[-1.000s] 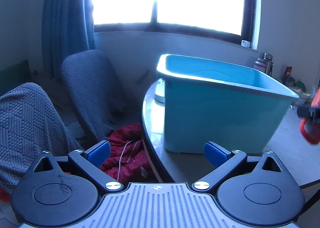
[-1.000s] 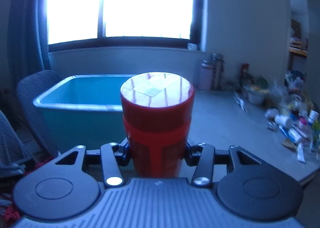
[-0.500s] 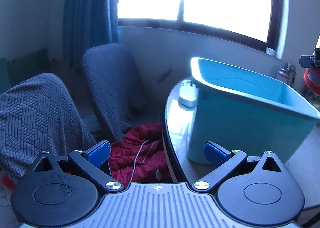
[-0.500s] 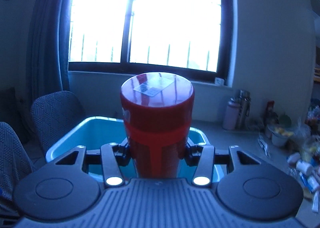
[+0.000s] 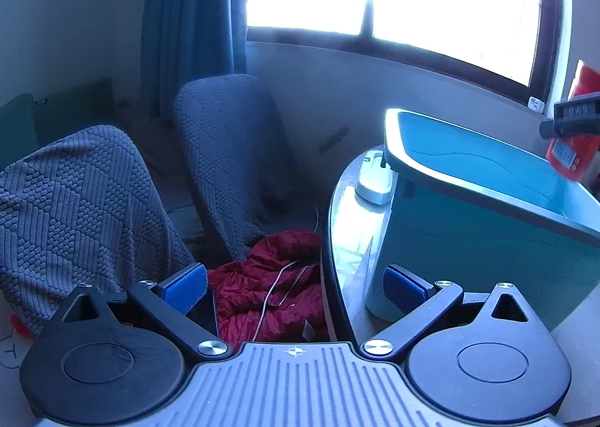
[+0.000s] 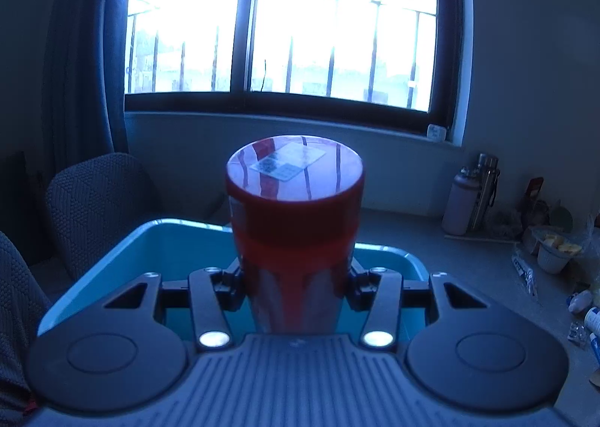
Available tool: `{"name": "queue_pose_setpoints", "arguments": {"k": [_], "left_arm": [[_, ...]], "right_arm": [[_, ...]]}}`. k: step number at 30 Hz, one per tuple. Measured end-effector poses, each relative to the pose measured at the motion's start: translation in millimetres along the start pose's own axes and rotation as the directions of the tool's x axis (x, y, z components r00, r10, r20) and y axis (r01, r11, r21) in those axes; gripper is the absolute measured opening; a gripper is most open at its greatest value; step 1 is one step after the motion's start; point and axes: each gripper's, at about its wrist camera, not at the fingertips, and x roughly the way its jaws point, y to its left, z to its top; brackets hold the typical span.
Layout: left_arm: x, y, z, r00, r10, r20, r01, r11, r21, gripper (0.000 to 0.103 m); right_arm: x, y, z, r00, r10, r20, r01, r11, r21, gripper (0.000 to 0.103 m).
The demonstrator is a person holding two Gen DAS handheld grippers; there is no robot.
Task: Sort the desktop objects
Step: 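Carry the red canister over the teal bin and open the right gripper, then withdraw the right gripper up and away from the teal bin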
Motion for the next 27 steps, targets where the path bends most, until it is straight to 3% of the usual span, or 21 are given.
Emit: {"name": "queue_pose_setpoints", "arguments": {"k": [6, 12, 27], "left_arm": [[3, -2, 3, 1.0, 0.008, -0.002, -0.008, 1.0, 0.0, 0.101], [3, -7, 2, 1.0, -0.002, 0.0, 0.002, 1.0, 0.022, 0.101], [-10, -6, -3, 0.999, -0.044, 0.008, 0.044, 0.997, 0.058, 0.101]], "right_arm": [[13, -1, -6, 0.997, -0.001, -0.073, 0.001, 1.0, 0.006, 0.051], [5, 5, -11, 0.997, -0.037, -0.065, 0.036, 0.999, -0.023, 0.09], [-24, 3, -20, 0.995, -0.091, -0.049, 0.091, 0.996, 0.002, 0.092]]}}
